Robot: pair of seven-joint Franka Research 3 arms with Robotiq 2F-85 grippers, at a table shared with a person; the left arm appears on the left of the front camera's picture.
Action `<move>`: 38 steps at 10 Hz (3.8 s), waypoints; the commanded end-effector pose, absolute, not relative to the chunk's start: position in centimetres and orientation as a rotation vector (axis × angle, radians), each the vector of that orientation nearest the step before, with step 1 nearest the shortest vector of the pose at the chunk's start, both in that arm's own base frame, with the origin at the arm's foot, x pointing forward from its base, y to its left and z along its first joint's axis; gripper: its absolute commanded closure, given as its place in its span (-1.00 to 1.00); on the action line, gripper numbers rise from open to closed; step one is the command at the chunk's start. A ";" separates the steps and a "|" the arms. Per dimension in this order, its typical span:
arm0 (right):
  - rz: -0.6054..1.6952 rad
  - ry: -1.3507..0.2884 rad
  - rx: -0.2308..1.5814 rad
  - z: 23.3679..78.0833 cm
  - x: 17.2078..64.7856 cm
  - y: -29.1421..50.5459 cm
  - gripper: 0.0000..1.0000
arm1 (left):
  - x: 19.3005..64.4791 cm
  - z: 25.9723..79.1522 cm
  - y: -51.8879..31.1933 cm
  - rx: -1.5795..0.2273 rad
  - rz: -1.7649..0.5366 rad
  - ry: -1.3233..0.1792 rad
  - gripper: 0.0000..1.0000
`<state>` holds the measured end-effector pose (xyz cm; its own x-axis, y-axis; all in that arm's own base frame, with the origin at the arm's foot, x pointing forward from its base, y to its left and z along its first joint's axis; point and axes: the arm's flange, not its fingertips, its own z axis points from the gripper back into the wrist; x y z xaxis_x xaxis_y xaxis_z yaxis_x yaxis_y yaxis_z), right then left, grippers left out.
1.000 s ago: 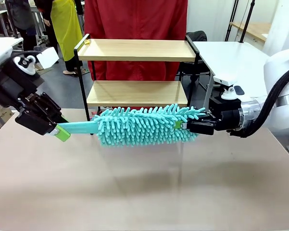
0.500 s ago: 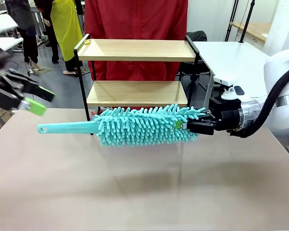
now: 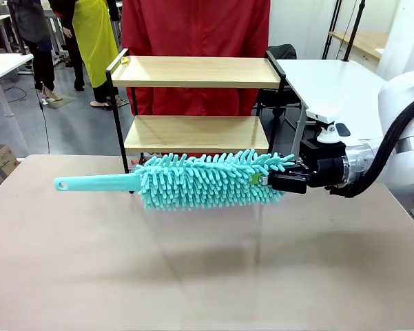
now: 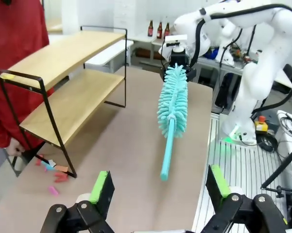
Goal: Clean the shelf.
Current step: Hand the Duster back to the human.
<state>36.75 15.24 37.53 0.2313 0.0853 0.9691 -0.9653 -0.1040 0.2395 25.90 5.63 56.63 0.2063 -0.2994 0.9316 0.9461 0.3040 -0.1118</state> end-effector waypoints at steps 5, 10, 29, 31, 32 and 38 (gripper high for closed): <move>1.075 -1.116 1.344 43.3 36.3 12.6 0.67 | 26.3 56.9 4.7 -0.837 -1.015 -0.961 -1.00; 0.802 -1.524 1.097 53.1 35.7 5.4 0.67 | 26.3 56.9 4.7 -0.837 -1.015 -0.961 -1.00; -0.040 -1.406 0.378 40.7 38.6 -13.6 0.67 | 26.3 56.9 4.7 -0.837 -1.015 -0.961 -1.00; -0.040 -1.406 0.378 40.7 38.6 -13.6 0.67 | 26.3 56.9 4.7 -0.837 -1.015 -0.961 -1.00; -0.040 -1.406 0.378 40.7 38.6 -13.6 0.67 | 26.3 56.9 4.7 -0.837 -1.015 -0.961 -1.00; -0.040 -1.406 0.378 40.7 38.6 -13.6 0.67 | 26.3 56.9 4.7 -0.837 -1.015 -0.961 -1.00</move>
<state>38.74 -13.65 40.22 0.1662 -0.2478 0.9545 -0.1948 0.9406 0.2781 26.07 4.92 56.76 0.2471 -0.3129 0.9171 0.9369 0.3188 -0.1436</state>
